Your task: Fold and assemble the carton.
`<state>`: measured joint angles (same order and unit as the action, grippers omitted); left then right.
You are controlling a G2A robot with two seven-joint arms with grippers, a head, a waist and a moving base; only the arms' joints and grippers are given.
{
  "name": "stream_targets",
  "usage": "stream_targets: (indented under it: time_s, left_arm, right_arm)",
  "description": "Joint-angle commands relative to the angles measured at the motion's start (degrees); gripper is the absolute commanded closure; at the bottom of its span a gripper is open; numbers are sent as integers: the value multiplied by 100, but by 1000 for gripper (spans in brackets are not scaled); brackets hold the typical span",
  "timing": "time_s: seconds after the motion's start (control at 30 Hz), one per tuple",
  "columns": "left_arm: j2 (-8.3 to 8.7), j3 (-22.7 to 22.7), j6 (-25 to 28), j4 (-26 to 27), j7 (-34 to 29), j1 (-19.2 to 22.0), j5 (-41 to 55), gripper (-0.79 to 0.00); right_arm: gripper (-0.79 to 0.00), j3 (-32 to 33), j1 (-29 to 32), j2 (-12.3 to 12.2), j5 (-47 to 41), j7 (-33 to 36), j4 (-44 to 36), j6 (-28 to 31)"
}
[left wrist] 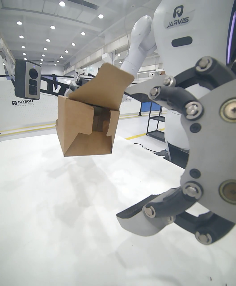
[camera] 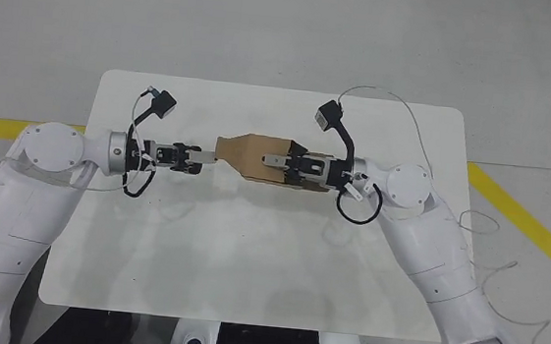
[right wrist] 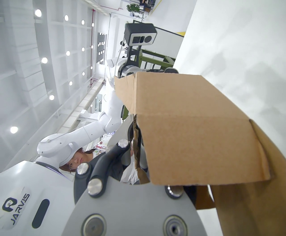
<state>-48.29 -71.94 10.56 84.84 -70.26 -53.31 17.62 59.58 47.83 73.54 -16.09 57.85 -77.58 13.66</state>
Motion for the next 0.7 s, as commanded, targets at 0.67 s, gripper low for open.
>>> stream_targets:
  time_s: [0.67]
  left_arm:
    - [63,-63,-616,528,142,-111,-553,-785]
  right_arm:
    - [0,-61,124,-66,570,-213,-332,-504]
